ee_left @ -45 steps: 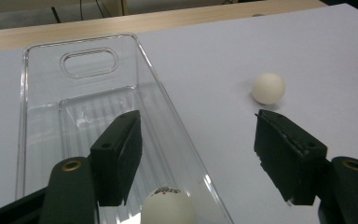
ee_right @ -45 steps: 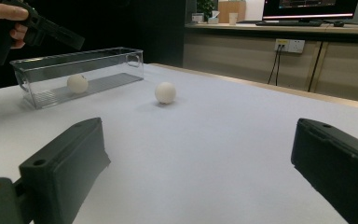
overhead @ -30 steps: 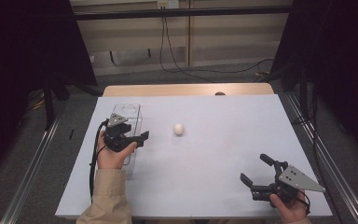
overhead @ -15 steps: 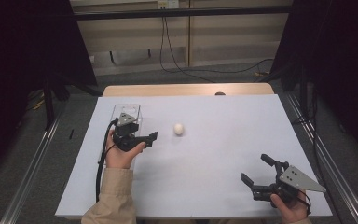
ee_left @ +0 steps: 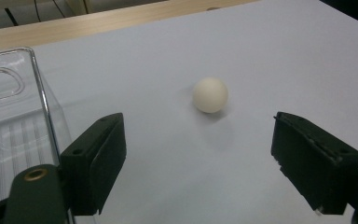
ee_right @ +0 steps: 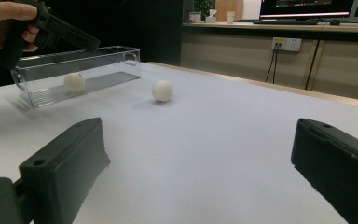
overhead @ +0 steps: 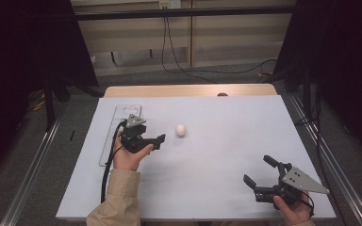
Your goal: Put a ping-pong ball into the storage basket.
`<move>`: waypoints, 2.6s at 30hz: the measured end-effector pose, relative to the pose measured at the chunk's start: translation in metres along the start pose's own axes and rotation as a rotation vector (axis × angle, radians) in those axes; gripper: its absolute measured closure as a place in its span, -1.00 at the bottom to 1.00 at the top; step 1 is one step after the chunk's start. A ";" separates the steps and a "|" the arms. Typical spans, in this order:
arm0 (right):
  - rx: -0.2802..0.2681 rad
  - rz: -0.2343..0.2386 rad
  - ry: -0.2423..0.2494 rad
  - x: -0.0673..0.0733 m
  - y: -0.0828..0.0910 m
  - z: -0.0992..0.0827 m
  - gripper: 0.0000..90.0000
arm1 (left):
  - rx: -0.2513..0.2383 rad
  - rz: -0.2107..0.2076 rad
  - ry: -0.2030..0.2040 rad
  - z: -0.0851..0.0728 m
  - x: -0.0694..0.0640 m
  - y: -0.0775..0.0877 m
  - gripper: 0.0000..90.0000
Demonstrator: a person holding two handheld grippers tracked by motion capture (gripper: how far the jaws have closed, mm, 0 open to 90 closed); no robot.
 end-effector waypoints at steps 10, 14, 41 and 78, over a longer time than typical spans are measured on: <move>0.001 0.002 -0.005 0.000 -0.001 0.000 -0.95 | 0.007 -0.008 -0.002 0.000 -0.002 -0.001 -0.63; 0.000 0.004 -0.004 0.001 -0.001 0.000 -0.95 | 0.008 -0.014 -0.001 0.000 -0.004 -0.004 -0.63; 0.000 0.004 -0.003 0.000 -0.001 0.000 -0.95 | 0.019 -0.028 -0.010 -0.001 -0.020 -0.020 -0.70; 0.000 0.004 0.001 0.000 -0.001 0.000 -0.95 | 0.040 -0.034 -0.046 -0.002 -0.037 -0.041 -0.72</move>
Point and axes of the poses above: each handheld gripper's, and its own axes: y roughly backward along the jaws, z roughly out of its top, x roughly to its left, the point moved 4 cm from there along -y, roughly forward along the jaws, and after that the axes turned 3 degrees about z, right-handed, at the moved point
